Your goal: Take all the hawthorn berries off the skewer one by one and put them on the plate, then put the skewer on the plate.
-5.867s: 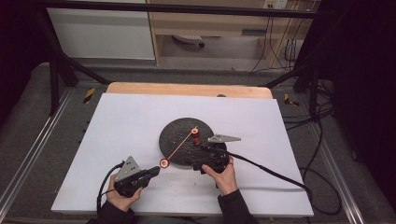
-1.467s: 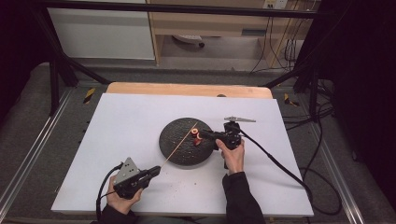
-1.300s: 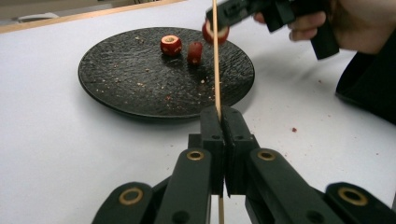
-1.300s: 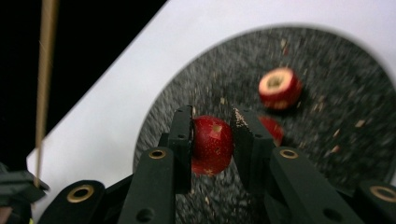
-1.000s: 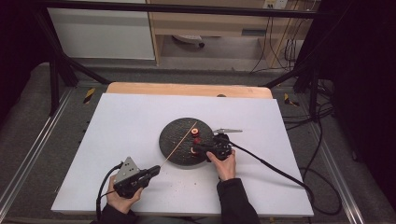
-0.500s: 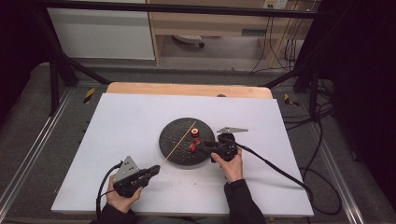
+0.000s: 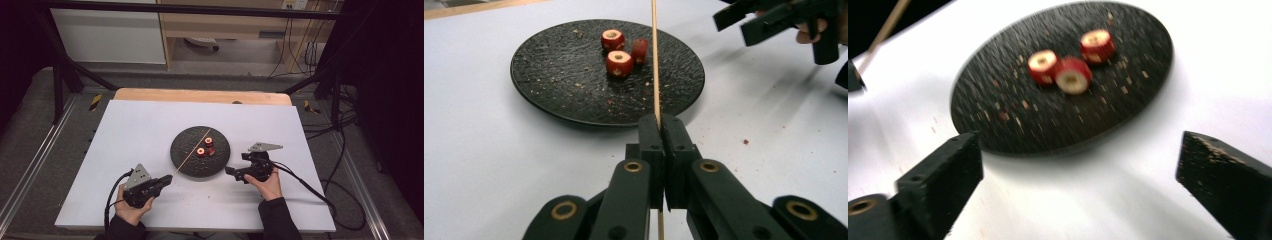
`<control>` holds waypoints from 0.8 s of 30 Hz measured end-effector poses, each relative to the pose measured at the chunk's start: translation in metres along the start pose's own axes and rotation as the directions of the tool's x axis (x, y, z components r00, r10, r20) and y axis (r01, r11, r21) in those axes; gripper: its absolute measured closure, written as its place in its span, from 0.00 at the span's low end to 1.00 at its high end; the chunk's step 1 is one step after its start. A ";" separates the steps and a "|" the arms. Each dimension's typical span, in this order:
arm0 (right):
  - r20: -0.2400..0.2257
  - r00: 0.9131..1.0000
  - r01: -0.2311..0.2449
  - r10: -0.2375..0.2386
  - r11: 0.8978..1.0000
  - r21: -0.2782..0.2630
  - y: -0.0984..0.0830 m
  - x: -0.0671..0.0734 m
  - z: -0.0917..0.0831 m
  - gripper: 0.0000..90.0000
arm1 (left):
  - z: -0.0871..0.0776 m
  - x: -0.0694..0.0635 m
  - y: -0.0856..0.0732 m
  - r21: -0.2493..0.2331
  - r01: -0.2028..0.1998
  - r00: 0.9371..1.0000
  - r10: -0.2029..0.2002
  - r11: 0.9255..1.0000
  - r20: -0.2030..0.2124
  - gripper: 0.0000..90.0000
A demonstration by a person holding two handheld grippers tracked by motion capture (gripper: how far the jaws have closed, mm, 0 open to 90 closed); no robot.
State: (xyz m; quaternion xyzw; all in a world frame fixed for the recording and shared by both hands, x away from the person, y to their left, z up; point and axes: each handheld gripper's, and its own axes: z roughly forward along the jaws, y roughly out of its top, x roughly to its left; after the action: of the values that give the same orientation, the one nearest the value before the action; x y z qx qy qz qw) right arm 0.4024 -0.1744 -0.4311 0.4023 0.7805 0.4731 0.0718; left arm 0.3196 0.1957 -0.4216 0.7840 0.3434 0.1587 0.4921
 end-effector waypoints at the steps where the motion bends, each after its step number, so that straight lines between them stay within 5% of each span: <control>1: 0.007 1.000 0.007 -0.007 1.000 0.007 -0.004 -0.002 -0.002 0.05 | 0.001 0.000 0.001 0.010 0.000 1.000 0.000 1.000 -0.002 0.98; 5: 0.034 0.999 0.024 -0.025 0.999 0.049 -0.013 -0.008 -0.011 0.02 | 0.003 0.003 0.007 0.029 0.014 1.000 -0.013 0.999 -0.012 0.98; 13: 0.064 0.996 0.056 -0.059 0.997 0.043 -0.029 -0.017 -0.029 0.01 | 0.013 0.012 0.025 0.057 0.029 0.999 -0.027 0.998 -0.036 0.98; 24: 0.053 0.997 0.061 -0.063 0.997 0.037 -0.049 -0.025 -0.045 0.02 | 0.035 0.020 0.045 0.090 0.052 0.997 -0.046 0.995 -0.063 0.98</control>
State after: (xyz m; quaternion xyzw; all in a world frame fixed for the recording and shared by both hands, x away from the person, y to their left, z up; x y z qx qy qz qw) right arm 0.3697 -0.2341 -0.4524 0.3916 0.7986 0.4457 0.1005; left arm 0.3718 0.1737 -0.4005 0.7920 0.3843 0.1546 0.4486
